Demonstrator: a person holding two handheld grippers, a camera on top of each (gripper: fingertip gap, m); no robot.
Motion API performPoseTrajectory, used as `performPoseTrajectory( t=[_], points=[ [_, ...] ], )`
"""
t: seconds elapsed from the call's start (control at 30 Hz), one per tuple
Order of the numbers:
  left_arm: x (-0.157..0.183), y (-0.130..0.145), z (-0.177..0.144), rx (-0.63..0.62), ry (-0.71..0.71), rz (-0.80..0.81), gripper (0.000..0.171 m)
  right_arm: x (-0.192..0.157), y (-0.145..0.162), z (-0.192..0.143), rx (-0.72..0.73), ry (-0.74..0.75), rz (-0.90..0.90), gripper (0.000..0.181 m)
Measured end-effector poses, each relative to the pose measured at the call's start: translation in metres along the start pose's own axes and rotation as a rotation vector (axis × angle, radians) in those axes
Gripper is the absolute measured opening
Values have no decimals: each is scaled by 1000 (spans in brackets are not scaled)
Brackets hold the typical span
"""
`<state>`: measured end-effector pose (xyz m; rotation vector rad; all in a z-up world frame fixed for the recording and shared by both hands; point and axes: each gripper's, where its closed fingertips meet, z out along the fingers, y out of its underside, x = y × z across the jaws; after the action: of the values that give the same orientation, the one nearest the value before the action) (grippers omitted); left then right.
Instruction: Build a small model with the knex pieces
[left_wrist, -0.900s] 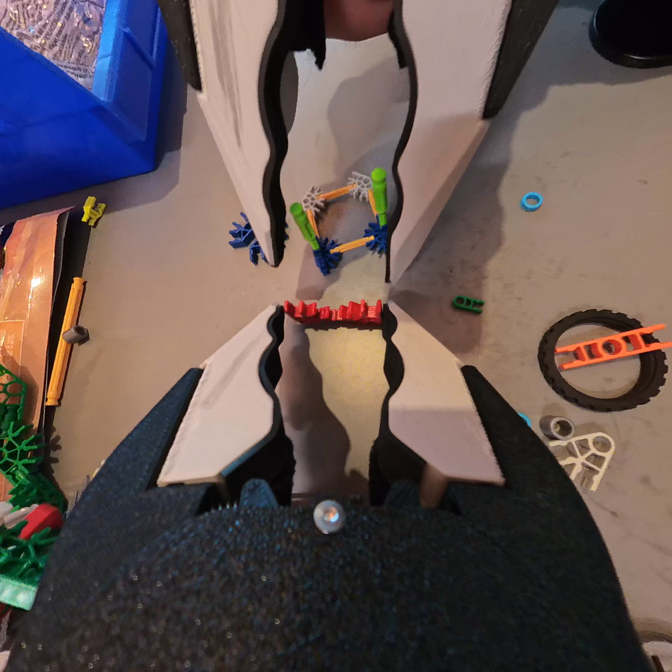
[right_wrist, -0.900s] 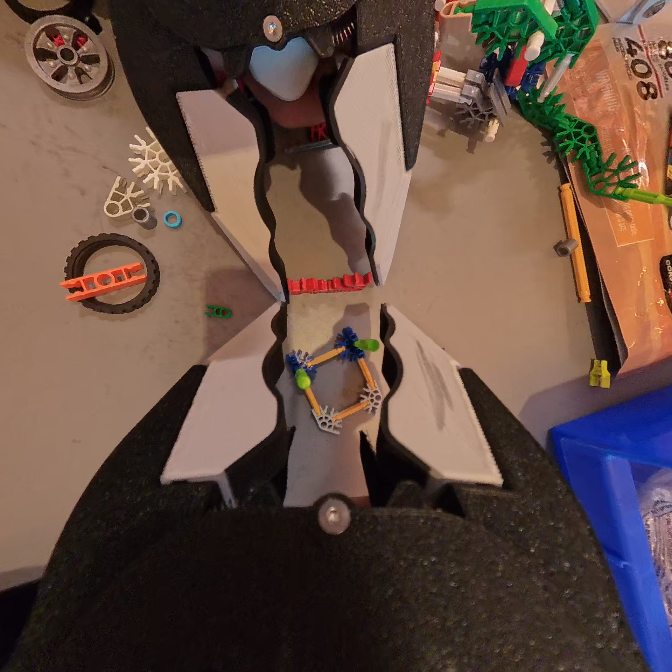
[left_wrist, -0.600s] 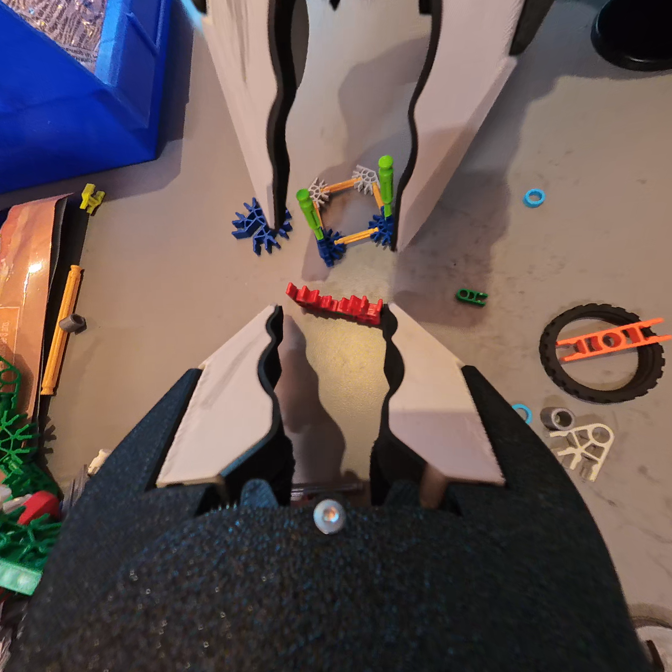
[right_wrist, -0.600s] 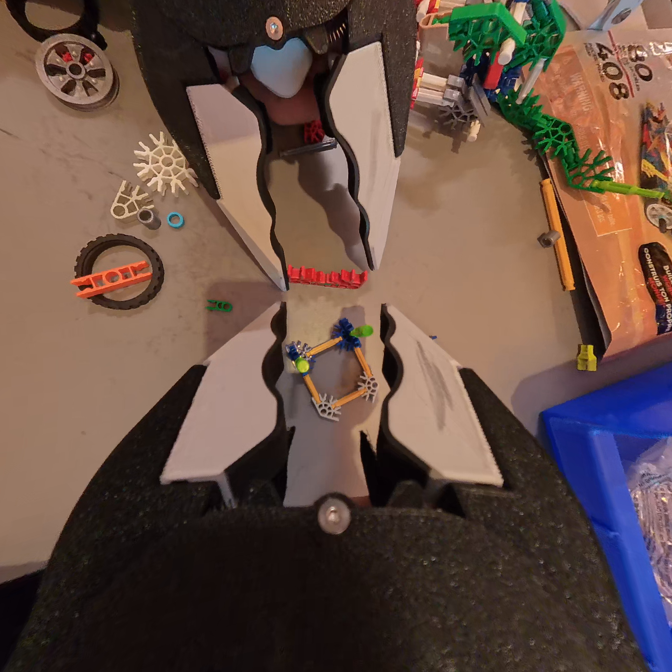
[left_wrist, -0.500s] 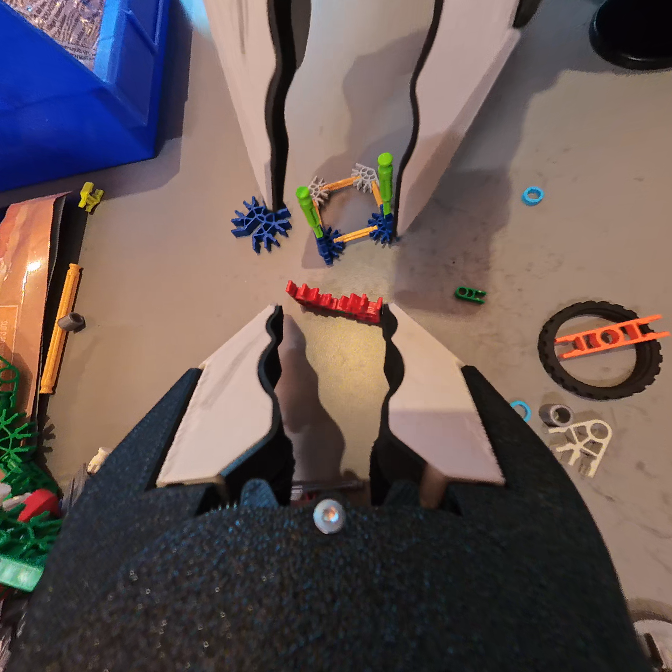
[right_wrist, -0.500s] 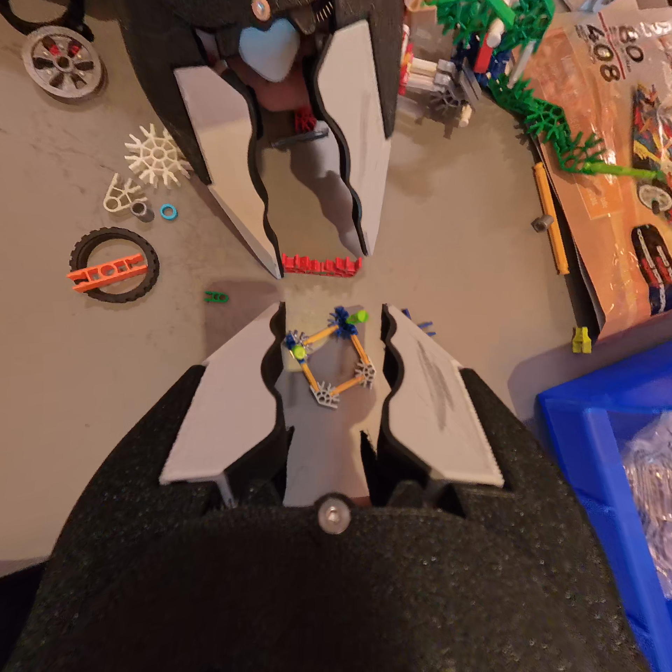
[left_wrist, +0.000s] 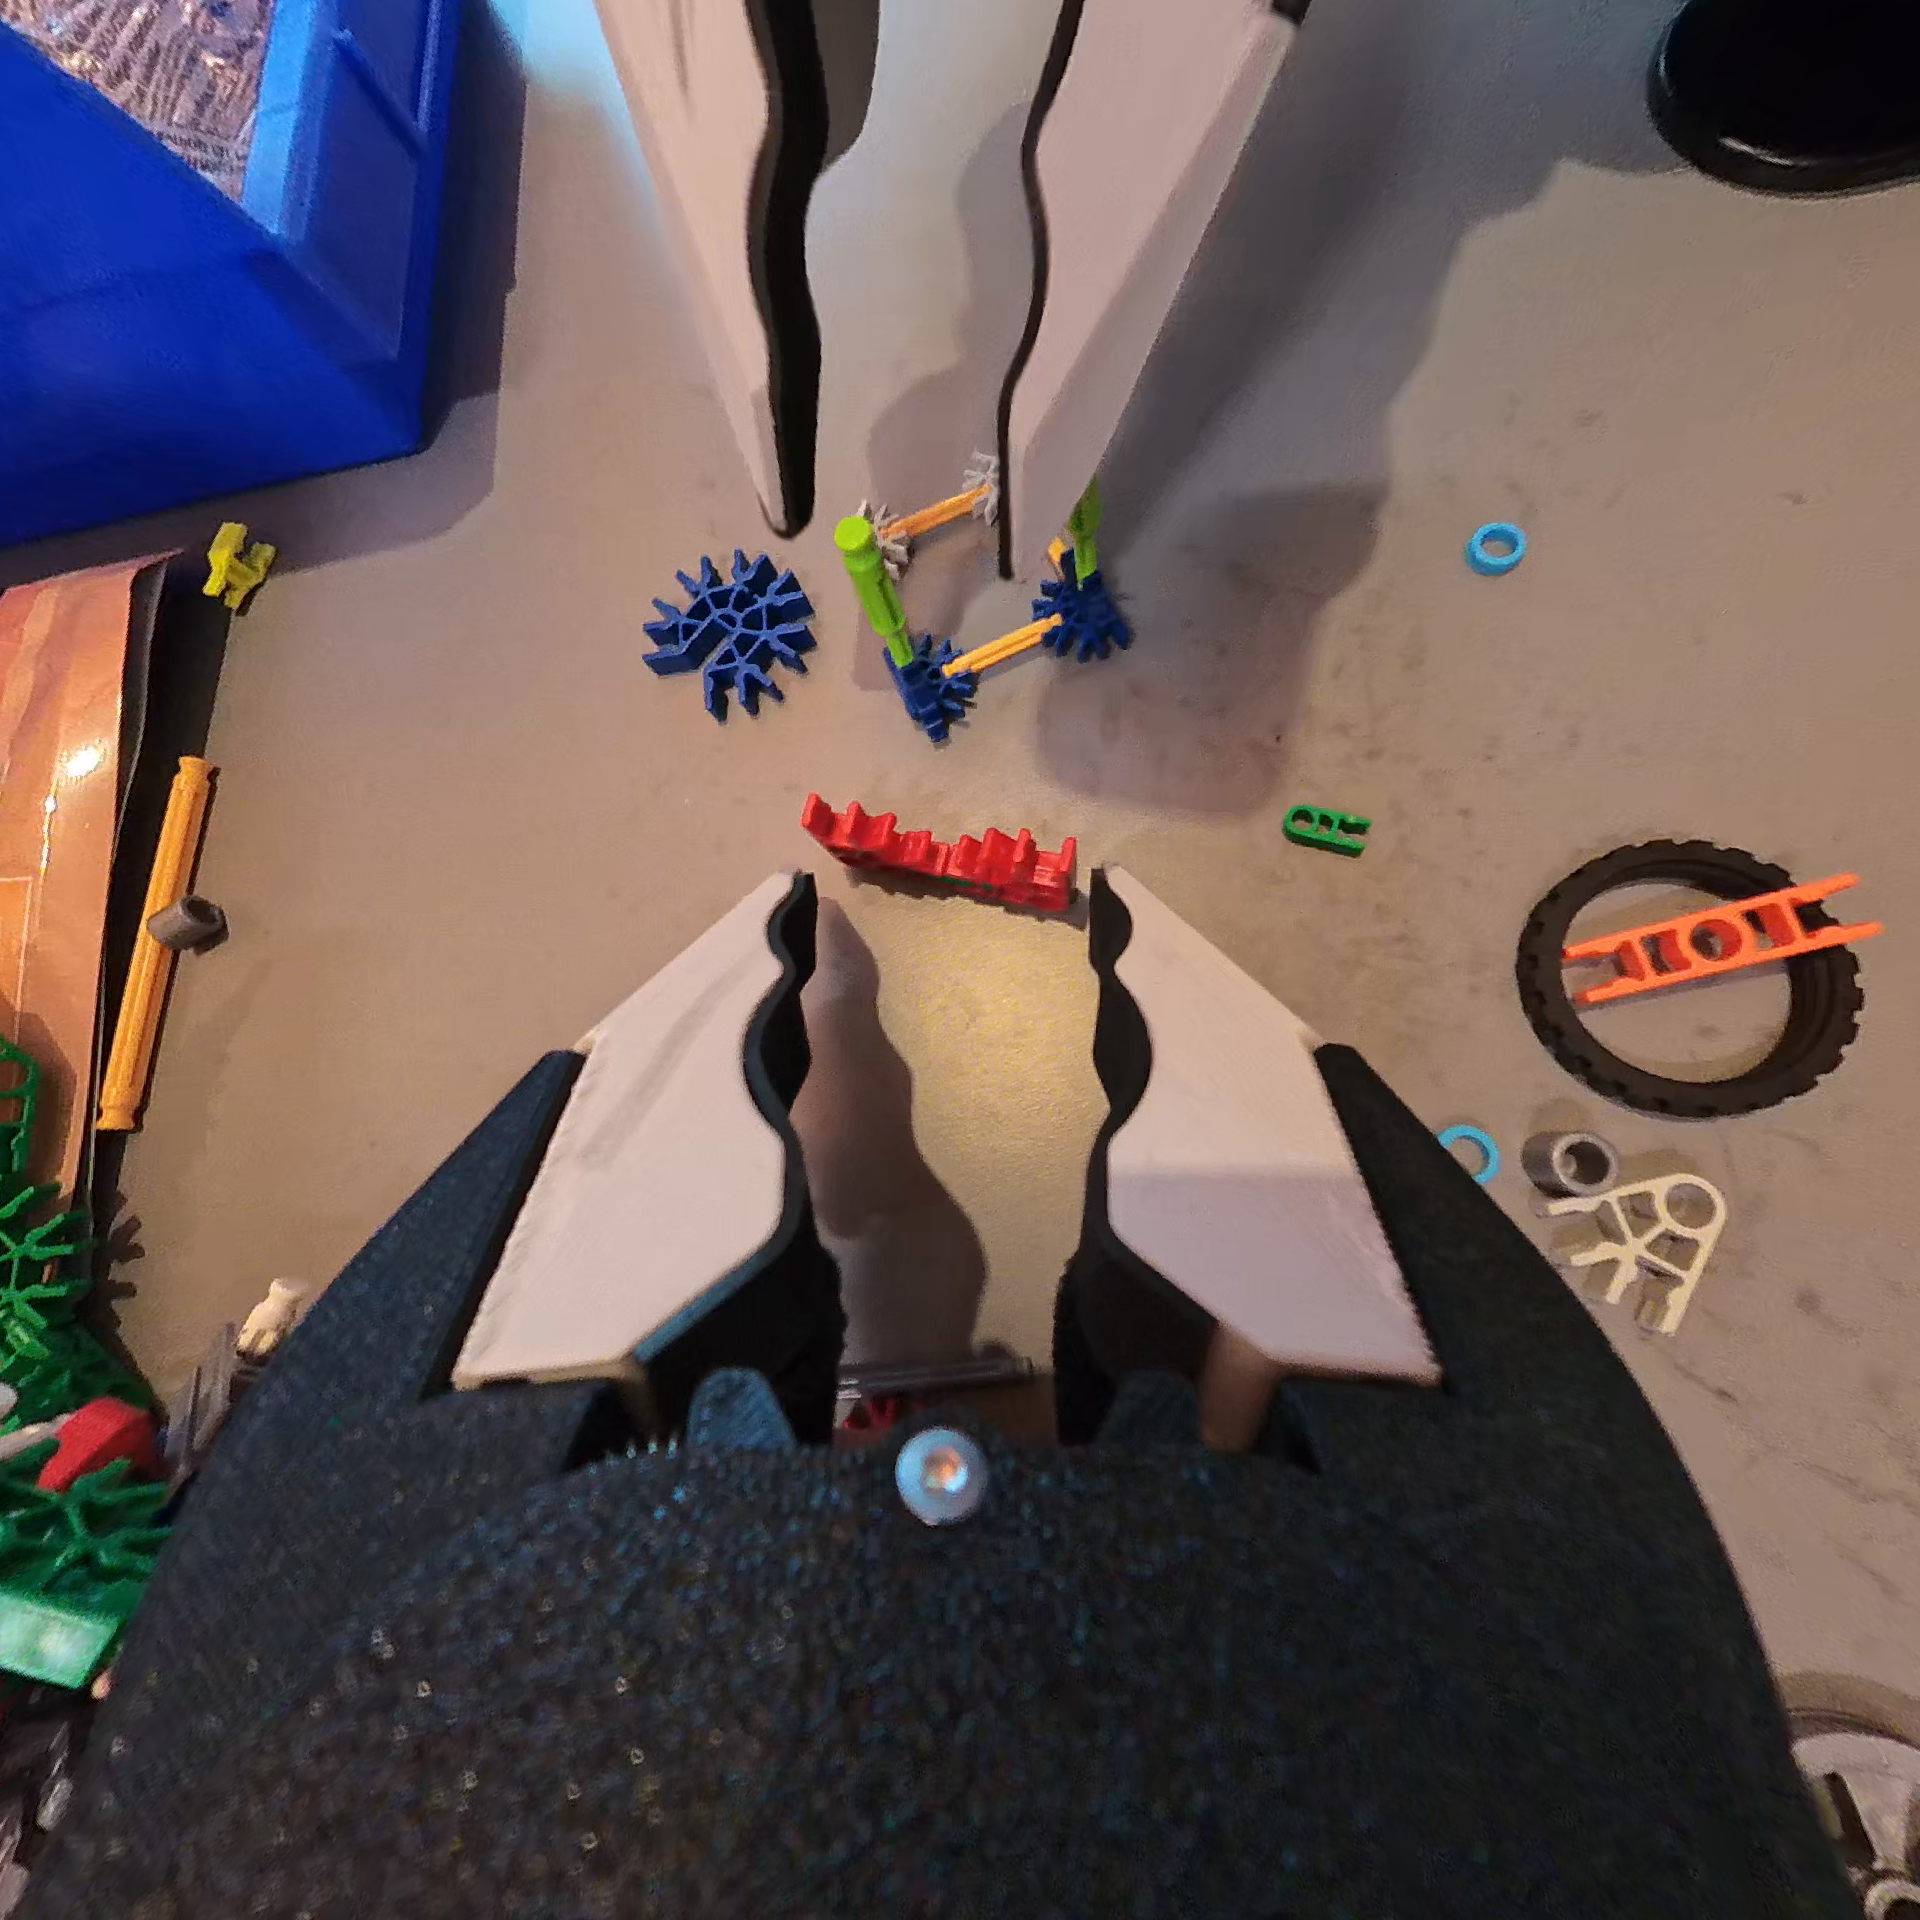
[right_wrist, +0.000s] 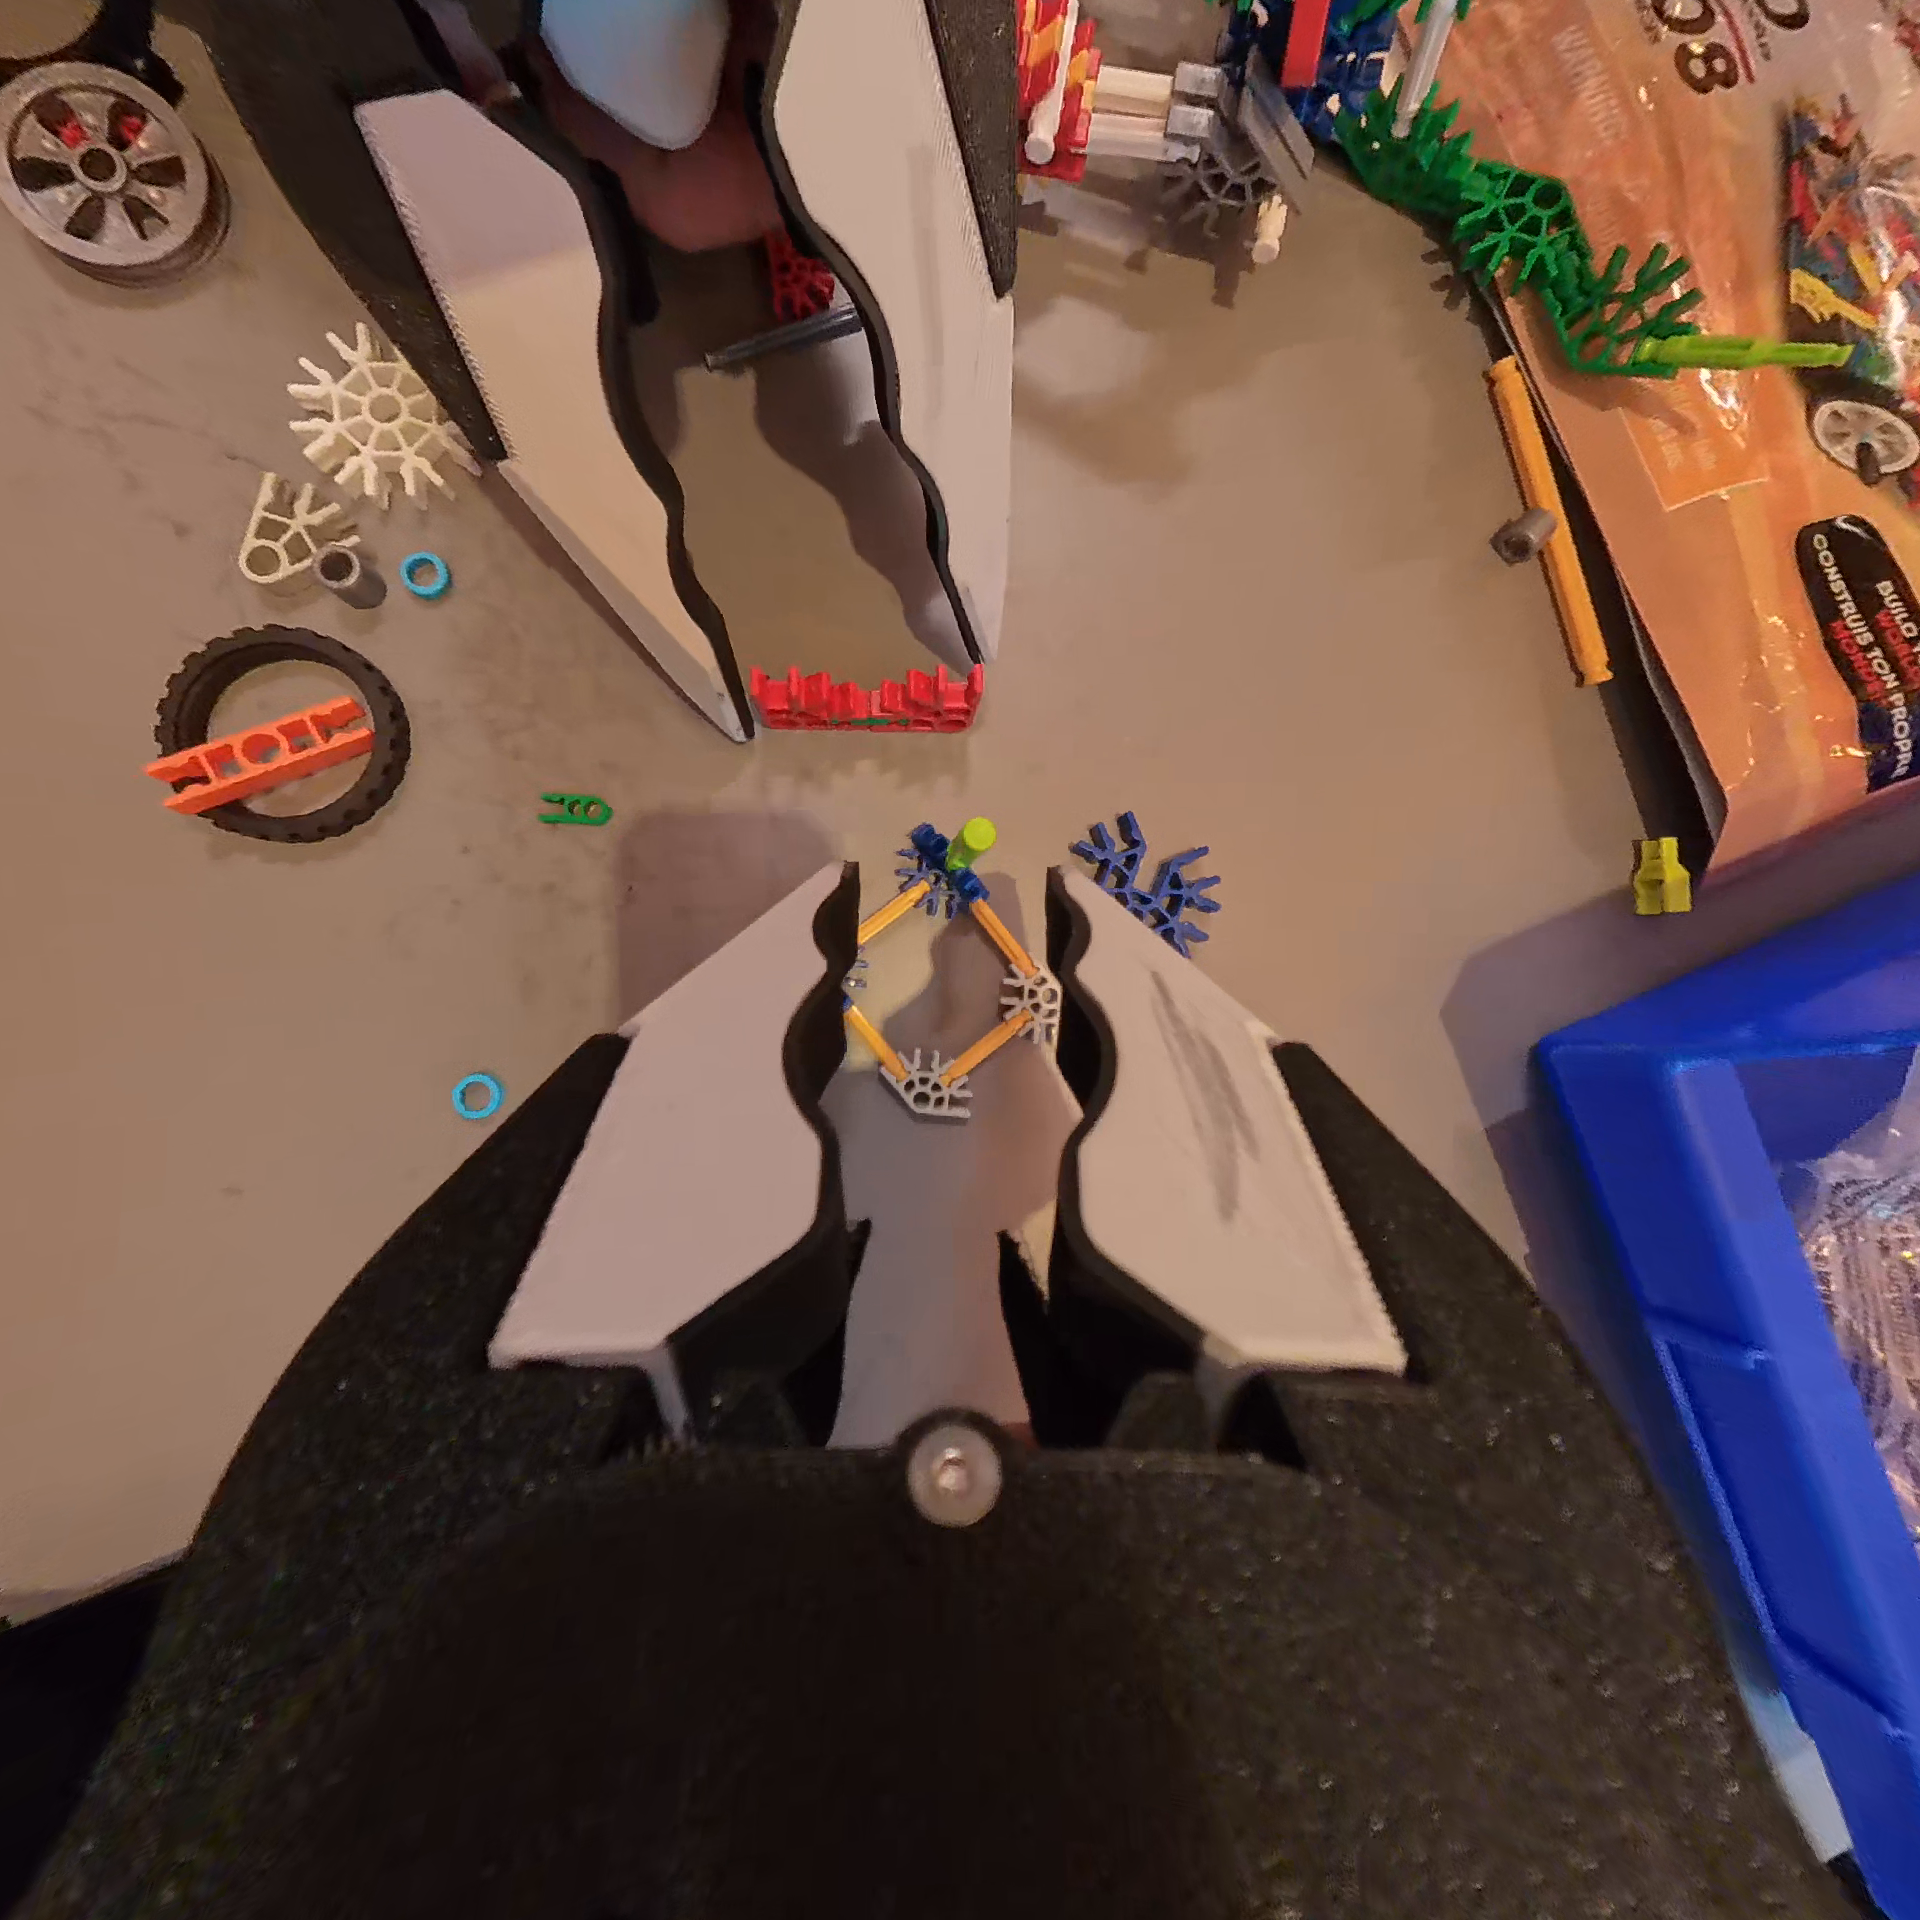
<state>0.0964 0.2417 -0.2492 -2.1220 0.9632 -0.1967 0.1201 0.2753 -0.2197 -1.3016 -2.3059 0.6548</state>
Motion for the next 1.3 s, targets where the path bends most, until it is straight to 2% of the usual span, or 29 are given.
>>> performPoseTrajectory(
  t=[0.4,0.57,0.8,1.07,1.3],
  points=[
    [-1,1,-1,8,8,-9,49,6,11,-27,0,47,38,35],
    [-1,1,0,7,8,-5,48,-2,25,-6,-105,2,8,36],
    [0,0,1,8,6,0,47,-14,3,11,-42,-44,-76,36],
    [0,0,-1,8,1,2,47,-7,-3,20,-21,-10,-87,9],
    [-6,-23,-15,96,-39,9,42,-6,-2,20,-17,-14,-76,6]
  ],
)
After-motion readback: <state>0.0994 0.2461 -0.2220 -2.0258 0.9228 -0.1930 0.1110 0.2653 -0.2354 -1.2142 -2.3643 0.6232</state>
